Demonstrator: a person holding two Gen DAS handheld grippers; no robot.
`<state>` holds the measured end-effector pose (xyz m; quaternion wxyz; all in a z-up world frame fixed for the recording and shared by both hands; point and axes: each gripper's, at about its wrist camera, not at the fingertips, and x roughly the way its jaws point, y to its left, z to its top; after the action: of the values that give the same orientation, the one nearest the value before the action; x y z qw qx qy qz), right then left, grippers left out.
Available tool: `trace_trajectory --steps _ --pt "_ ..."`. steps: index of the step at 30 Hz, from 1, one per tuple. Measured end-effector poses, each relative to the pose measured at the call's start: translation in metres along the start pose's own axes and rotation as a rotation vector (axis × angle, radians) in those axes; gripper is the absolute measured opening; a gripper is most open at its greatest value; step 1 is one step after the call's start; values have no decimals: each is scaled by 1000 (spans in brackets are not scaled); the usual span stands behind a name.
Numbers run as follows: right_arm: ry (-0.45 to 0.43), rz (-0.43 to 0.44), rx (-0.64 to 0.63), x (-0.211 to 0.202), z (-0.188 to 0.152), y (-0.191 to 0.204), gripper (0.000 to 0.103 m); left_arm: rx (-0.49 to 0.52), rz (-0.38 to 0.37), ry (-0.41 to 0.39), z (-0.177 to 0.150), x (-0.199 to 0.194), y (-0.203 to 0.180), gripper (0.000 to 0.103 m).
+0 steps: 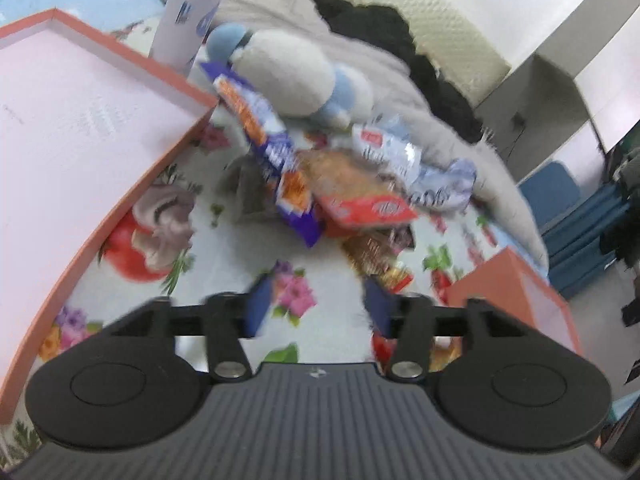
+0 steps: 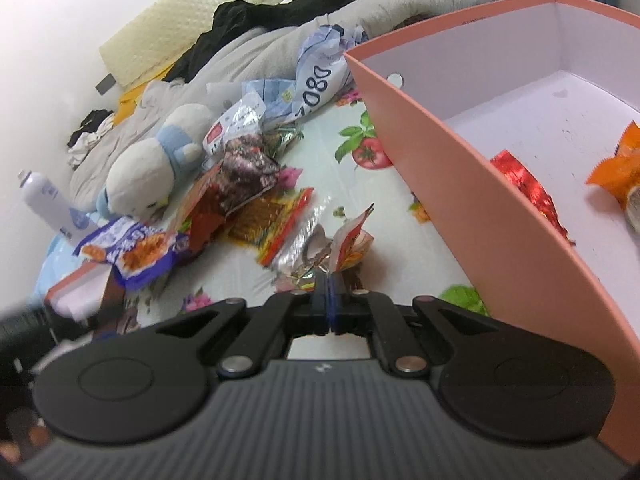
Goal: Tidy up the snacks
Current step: 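Grasp the blue-white chip bag with the left tool while the right tool grasps a small wrapper, then lift the blue chip bag with the left tool and lower it onto the sheet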
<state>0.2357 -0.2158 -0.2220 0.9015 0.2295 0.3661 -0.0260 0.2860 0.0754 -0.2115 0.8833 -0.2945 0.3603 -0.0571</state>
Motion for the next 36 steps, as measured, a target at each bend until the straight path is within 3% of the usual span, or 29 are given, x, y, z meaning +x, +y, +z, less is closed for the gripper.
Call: trace_trajectory --steps 3,5,10,14,15,25,33,36 --pt "17 6 -5 -3 -4 -2 3 -37 -30 4 12 12 2 59" --pt "29 15 -8 -4 -6 -3 3 -55 -11 3 19 24 4 58" --pt "36 13 -25 -1 -9 -5 3 -129 41 -4 31 53 19 43" --pt "56 6 -36 7 -11 -9 3 -153 40 4 41 70 32 9" --pt "59 5 -35 7 -11 -10 3 -153 33 5 42 71 33 6" --pt "41 16 -69 -19 -17 -6 3 -115 -17 36 17 26 24 4" --pt "56 5 -64 -64 -37 -14 3 -73 -54 130 -28 -36 16 4" --pt "58 3 -87 -81 -46 -14 3 -108 -89 165 -46 -56 18 4"
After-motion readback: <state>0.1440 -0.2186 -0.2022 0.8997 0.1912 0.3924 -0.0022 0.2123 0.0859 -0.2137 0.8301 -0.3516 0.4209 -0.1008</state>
